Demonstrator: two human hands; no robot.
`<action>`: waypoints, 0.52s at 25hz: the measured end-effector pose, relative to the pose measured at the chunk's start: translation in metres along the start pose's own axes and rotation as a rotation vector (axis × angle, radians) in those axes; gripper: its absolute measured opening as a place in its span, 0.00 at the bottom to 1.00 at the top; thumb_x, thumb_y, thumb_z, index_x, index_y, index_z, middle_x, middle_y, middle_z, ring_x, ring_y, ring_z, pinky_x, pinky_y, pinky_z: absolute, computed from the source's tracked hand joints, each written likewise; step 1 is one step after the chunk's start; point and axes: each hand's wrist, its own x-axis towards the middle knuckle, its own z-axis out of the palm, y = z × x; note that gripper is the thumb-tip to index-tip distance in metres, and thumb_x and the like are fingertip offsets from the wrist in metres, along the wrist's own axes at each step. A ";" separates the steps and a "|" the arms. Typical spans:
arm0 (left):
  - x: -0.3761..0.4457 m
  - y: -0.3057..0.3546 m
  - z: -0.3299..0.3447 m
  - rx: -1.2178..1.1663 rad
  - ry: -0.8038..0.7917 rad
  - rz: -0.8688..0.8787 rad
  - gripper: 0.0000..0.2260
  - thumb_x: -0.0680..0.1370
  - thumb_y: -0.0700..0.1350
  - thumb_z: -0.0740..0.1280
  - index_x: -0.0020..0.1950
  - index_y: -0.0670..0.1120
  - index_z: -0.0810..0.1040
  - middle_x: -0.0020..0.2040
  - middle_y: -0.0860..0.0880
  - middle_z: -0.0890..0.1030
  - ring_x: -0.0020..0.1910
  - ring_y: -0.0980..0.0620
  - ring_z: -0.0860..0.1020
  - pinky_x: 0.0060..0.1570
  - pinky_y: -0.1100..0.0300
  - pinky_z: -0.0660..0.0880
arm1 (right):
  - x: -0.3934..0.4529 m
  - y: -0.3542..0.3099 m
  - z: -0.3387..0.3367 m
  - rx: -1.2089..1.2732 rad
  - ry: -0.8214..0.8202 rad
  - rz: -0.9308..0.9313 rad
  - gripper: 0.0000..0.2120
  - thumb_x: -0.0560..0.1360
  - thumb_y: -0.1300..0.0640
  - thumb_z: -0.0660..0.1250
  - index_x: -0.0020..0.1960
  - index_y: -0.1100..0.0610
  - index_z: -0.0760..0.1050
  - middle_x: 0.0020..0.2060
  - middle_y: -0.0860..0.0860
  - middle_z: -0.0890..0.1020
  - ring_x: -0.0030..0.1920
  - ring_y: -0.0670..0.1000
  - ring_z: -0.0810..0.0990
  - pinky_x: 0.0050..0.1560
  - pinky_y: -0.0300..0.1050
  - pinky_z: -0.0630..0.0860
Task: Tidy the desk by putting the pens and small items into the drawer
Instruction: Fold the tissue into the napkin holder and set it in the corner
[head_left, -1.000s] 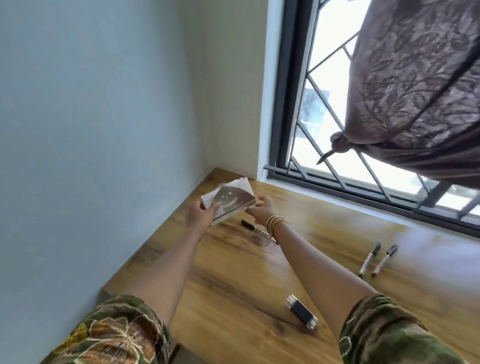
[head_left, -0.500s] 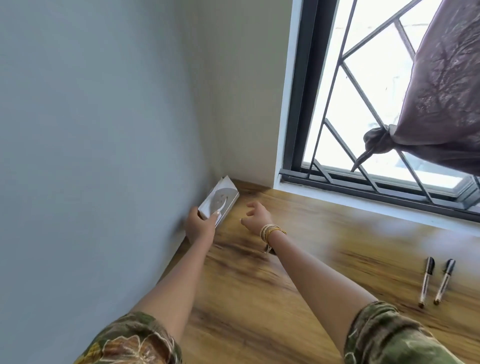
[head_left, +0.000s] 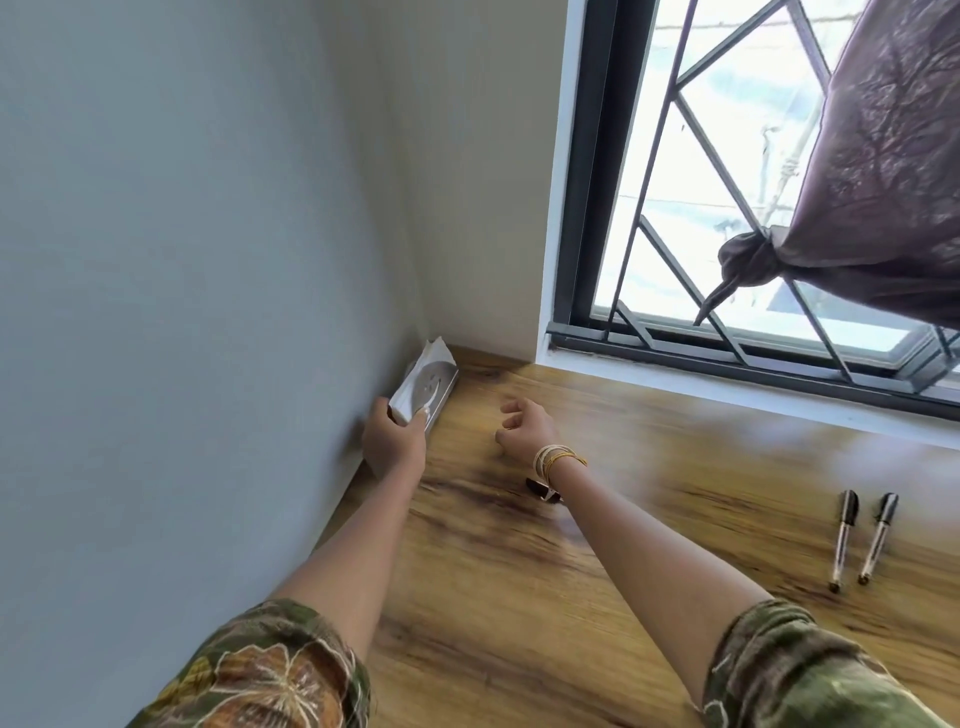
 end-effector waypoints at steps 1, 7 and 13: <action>-0.001 0.000 0.001 0.004 0.003 0.003 0.18 0.69 0.47 0.75 0.36 0.46 0.64 0.32 0.50 0.72 0.33 0.44 0.70 0.33 0.55 0.68 | -0.001 0.001 -0.001 0.000 0.002 0.002 0.19 0.70 0.62 0.67 0.61 0.56 0.74 0.50 0.53 0.80 0.54 0.54 0.78 0.51 0.42 0.73; -0.006 0.004 0.000 0.041 0.006 0.015 0.15 0.71 0.48 0.73 0.40 0.43 0.68 0.35 0.48 0.73 0.35 0.45 0.70 0.32 0.57 0.66 | -0.005 0.009 -0.008 0.005 0.012 0.002 0.18 0.70 0.62 0.67 0.60 0.56 0.74 0.49 0.52 0.79 0.52 0.53 0.78 0.46 0.40 0.71; -0.009 -0.001 0.001 0.055 0.014 0.009 0.15 0.72 0.49 0.74 0.42 0.42 0.70 0.36 0.48 0.74 0.36 0.45 0.70 0.34 0.56 0.69 | -0.008 0.015 -0.012 0.003 0.026 -0.002 0.18 0.70 0.62 0.67 0.60 0.57 0.75 0.47 0.51 0.79 0.48 0.50 0.77 0.47 0.39 0.70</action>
